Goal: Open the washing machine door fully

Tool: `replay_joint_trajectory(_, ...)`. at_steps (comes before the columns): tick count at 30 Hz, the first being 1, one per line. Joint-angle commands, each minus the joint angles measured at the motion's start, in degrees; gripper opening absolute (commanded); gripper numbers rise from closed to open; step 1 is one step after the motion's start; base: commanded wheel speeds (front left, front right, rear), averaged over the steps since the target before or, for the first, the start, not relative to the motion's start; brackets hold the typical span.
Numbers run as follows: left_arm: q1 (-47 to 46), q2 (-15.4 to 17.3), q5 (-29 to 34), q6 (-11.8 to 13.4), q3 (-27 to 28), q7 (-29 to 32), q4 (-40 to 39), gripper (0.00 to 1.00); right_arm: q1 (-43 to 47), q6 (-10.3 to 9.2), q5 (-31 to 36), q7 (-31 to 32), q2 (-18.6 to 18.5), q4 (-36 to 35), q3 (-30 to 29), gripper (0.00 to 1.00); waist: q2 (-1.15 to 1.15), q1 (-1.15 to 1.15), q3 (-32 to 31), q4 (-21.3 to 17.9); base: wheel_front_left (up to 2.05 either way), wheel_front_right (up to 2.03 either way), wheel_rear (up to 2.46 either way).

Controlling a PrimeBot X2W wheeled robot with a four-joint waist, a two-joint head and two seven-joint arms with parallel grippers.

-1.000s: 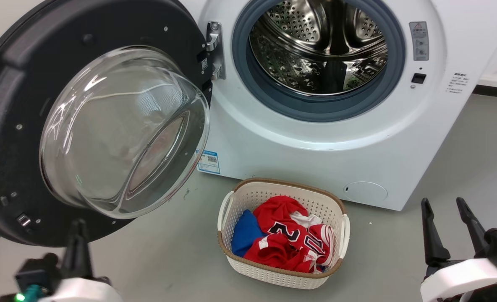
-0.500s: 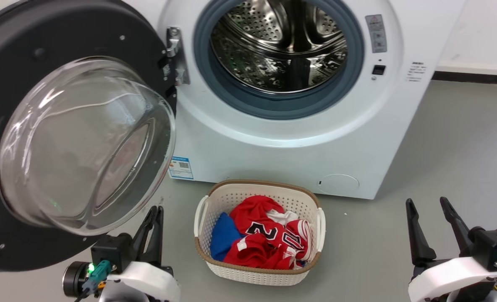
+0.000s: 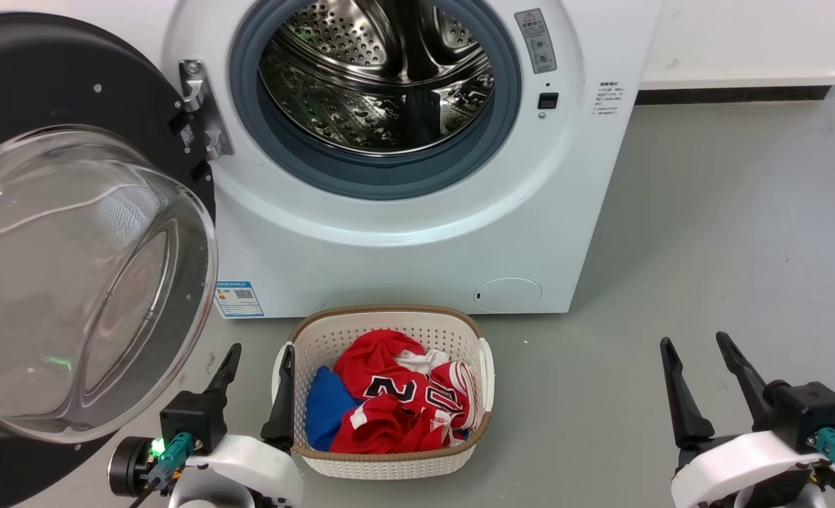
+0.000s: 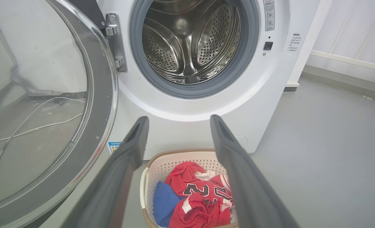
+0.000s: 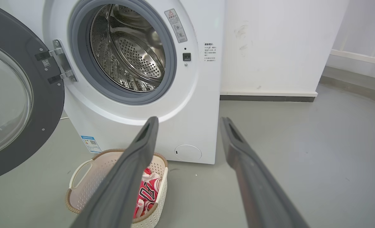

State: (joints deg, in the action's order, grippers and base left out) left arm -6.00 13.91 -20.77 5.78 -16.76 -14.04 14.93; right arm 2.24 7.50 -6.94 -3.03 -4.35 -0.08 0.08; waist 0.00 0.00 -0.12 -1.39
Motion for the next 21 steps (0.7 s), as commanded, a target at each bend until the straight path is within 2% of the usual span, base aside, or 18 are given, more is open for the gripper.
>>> replay_joint_trajectory(1,0.27,-0.12,0.20,0.37,0.18,-0.47,-0.07,1.00,-0.92,-0.01,-0.03,-0.36,-0.24,0.14,0.07,1.00,0.00,0.00,0.15,-0.39,0.00,0.00,0.00)
replay_joint_trajectory(15,-0.77,0.29,2.04,1.46,1.72,-1.18,-1.41,1.00,-1.81,-0.01,-0.49,-1.56,-0.74,1.49,0.27,1.00,0.00,0.00,0.36,-1.40,0.00,0.00,0.00)
replay_joint_trajectory(21,-0.12,0.57,1.97,1.10,1.69,-1.22,-0.99,1.00,-1.89,-0.01,-0.77,-1.92,-1.09,2.00,0.47,1.00,0.00,0.00,0.25,-1.38,0.00,0.00,0.00)
